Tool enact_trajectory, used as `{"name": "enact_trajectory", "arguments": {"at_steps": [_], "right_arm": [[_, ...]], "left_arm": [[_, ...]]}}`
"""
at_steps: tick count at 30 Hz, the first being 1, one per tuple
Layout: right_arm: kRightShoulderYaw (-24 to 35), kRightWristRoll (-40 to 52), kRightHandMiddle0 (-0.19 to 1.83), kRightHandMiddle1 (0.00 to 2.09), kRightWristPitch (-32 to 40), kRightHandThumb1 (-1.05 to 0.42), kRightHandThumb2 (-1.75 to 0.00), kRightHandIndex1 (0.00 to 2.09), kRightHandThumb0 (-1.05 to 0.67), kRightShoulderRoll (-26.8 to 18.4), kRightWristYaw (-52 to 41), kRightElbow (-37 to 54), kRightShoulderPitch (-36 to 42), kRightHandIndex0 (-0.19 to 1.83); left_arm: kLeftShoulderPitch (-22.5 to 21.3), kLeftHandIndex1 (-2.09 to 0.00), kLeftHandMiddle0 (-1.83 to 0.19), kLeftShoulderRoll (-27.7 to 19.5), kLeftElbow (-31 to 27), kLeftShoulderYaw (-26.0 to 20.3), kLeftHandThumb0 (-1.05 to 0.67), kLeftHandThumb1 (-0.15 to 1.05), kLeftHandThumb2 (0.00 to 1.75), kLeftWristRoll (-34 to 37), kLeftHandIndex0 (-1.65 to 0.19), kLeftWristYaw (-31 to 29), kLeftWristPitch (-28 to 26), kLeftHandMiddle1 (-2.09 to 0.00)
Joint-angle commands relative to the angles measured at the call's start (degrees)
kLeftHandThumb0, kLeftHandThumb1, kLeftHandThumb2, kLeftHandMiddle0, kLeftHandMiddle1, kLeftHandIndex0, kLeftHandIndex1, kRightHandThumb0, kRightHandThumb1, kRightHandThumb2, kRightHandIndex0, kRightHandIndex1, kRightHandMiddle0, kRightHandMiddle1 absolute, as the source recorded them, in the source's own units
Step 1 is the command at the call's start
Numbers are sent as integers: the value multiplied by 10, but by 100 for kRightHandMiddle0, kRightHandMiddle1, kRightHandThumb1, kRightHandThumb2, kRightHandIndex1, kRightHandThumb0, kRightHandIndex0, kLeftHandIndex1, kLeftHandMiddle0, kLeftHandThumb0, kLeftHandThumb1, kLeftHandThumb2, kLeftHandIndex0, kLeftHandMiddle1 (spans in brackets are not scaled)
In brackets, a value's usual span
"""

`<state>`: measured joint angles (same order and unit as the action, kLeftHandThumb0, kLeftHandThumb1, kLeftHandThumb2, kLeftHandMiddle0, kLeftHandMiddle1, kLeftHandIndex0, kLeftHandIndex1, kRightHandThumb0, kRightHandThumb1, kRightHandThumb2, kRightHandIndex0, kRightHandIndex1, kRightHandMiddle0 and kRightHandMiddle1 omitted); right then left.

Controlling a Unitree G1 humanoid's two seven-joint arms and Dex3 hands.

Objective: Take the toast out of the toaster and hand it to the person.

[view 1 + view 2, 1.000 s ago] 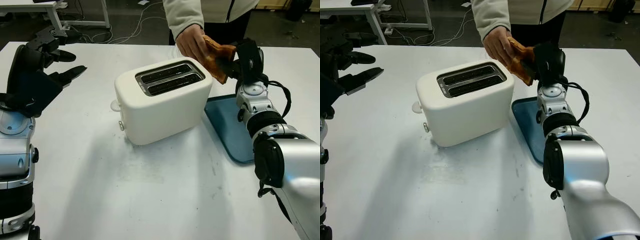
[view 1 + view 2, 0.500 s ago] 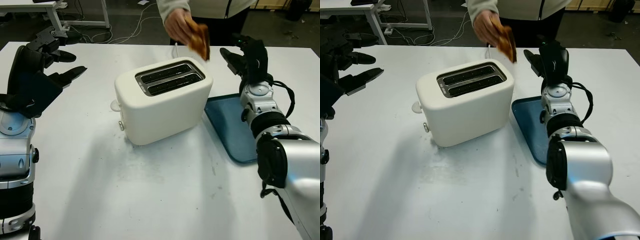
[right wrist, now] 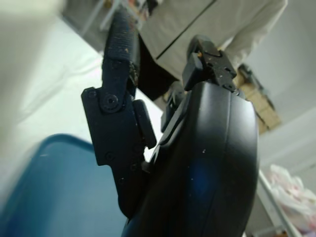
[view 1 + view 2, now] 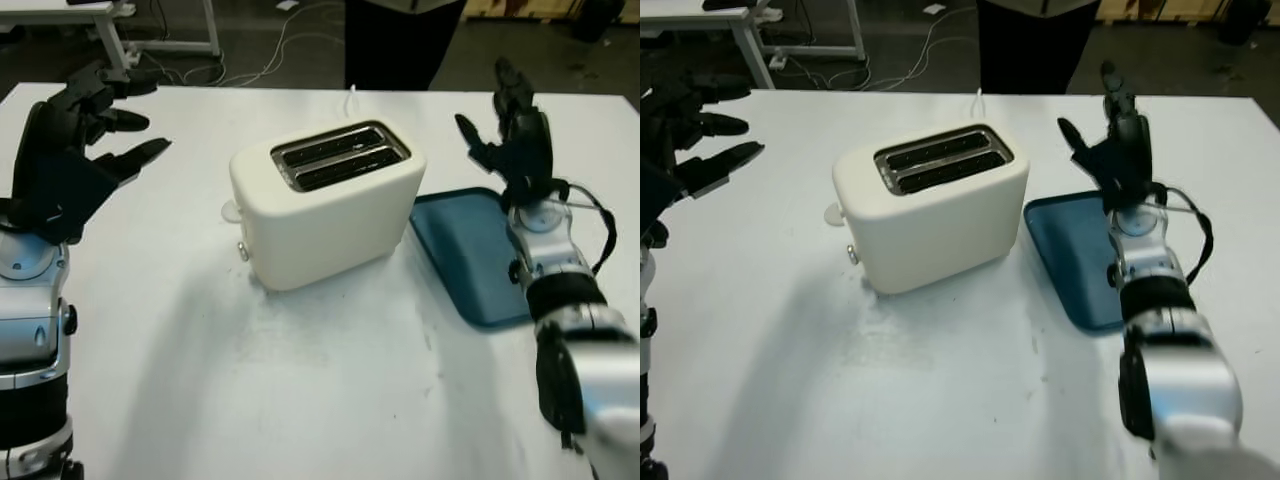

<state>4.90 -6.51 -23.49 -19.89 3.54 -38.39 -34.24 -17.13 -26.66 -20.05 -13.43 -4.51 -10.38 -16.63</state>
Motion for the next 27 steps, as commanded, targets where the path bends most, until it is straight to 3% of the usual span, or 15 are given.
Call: {"name": "enact_trajectory", "arguments": {"at_steps": [1,6,16,23,27], "right_arm": [[-3,38,25,6,16,-92,-68,7,-59,40,-15,143,103,22],[-25,58,15,1,51,-92,-73,1,-61,101,-20,288,219,12],[-67,43,11,1,162,-92,-79,1,-57,184,9,463,345,8],[-73,27,16,2,175,-92,-77,3,-55,207,26,469,377,14],[-67,50,15,1,190,-92,-75,2,-56,212,12,467,376,12]], "left_arm": [[35,-54,-20,28,-61,-7,-34,92,11,13,-29,15,-30,-91],[98,-48,-12,85,-121,0,-28,92,17,13,-24,41,-15,-84],[215,-33,0,185,-144,59,-26,92,35,-12,-16,100,40,-70],[240,-27,-1,219,-130,113,-44,92,51,-55,-18,135,59,-65],[242,-22,0,217,-142,124,-52,92,63,-57,-15,123,22,-60]]}}
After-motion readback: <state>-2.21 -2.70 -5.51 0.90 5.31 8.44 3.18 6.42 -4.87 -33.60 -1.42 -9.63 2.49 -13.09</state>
